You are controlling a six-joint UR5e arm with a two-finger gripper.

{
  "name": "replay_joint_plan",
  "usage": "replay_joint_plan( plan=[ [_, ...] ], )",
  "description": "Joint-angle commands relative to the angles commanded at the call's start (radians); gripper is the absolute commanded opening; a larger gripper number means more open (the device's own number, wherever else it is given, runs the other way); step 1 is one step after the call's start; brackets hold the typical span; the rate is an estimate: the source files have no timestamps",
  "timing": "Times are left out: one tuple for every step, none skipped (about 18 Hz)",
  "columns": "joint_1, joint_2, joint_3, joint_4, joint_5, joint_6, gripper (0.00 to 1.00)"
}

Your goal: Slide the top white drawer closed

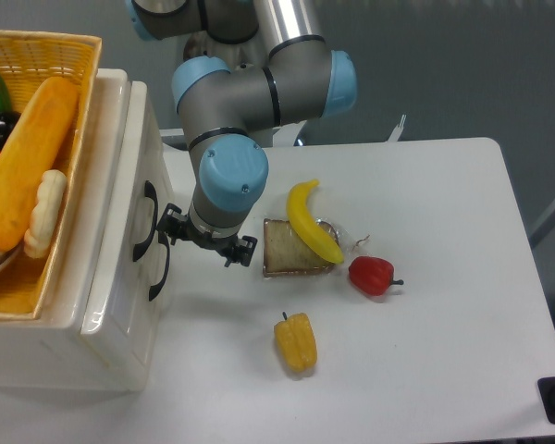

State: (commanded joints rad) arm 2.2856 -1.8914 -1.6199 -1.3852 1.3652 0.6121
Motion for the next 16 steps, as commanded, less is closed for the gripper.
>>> replay_joint_plan(
  plan=[
    [0.002,0.002,0.002,0.0,0.0,0.0,1.0],
    [0.002,0.002,0.0,0.0,0.0,0.0,1.0],
    [0.0,0.0,0.0,0.0,0.0,0.0,1.0],
    [0.002,0.002,0.0,0.0,0.0,0.0,1.0],
    [0.0,0.002,0.0,0.0,0.0,0.0,1.0],
    [0.0,0.002,0.0,-0.002,-0.002,-0.002,1.0],
    [0.002,0.002,0.0,-0.002,-0.006,-0.002,1.0],
    [0.0,0.002,0.0,-0.002,-0.009,-0.005,1.0],
    [0.0,0.0,0.0,-0.002,-0.014,-0.017,1.0],
    [0.0,0.002,0.0,-0.002,-0.017,-0.031,1.0],
    [0.0,0.0,0.0,-0.002,-0.017,-0.035,1.0],
    [0.0,0.0,0.0,-0.002,-0.017,-0.035,1.0],
    [0.0,0.0,0.0,-0.002,-0.017,-0.035,1.0],
    [0.0,0.0,0.0,-0.002,-0.017,-0.035,1.0],
    [0.002,0.0,0.0,0.0,-0.017,-0.035,1.0],
    [0.002,0.0,0.0,0.0,-0.015,-0.035,1.0]
  ],
)
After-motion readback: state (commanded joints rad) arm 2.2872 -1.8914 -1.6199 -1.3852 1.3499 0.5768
